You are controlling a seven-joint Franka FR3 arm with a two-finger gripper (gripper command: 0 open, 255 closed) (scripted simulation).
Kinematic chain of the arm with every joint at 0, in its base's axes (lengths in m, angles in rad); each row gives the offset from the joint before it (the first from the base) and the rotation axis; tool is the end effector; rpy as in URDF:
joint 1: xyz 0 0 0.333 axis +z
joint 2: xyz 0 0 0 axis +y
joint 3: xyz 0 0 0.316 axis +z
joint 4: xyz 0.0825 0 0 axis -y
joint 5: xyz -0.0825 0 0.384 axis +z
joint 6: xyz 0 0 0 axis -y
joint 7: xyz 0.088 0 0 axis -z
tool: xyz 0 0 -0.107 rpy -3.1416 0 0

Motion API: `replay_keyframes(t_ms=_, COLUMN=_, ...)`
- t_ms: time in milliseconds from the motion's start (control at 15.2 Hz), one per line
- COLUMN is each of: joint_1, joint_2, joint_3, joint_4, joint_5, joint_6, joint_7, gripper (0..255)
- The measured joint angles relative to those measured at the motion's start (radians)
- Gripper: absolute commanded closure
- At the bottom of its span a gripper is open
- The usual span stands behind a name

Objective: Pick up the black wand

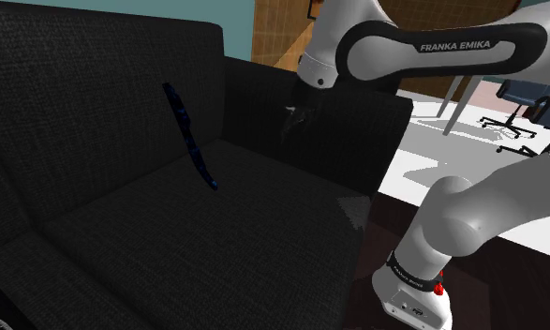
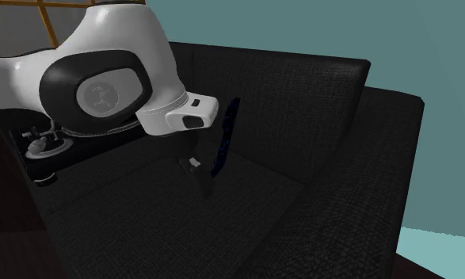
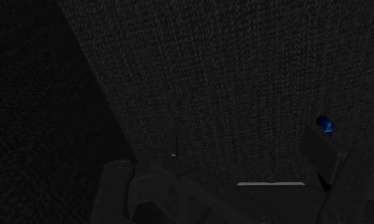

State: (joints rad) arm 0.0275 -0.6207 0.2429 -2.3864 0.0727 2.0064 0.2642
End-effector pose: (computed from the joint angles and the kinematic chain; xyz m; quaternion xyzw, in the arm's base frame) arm 0.3723 0.1222 0.5536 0.9927 -0.0223 0.1187 0.0066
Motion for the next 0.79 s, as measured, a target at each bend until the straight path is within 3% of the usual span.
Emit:
replay_keyframes(t_ms=396, joint_1=-0.035, joint_2=0.133, joint_3=0.146, joint_4=0.060, joint_5=-0.082, joint_6=0.181, joint_7=0.149, gripper=0)
replay_keyframes(t_ms=792, joint_1=-0.118, joint_2=0.311, joint_3=0.321, joint_4=0.181, joint_5=-0.274, joint_6=0.311, joint_7=0.364, gripper=0)
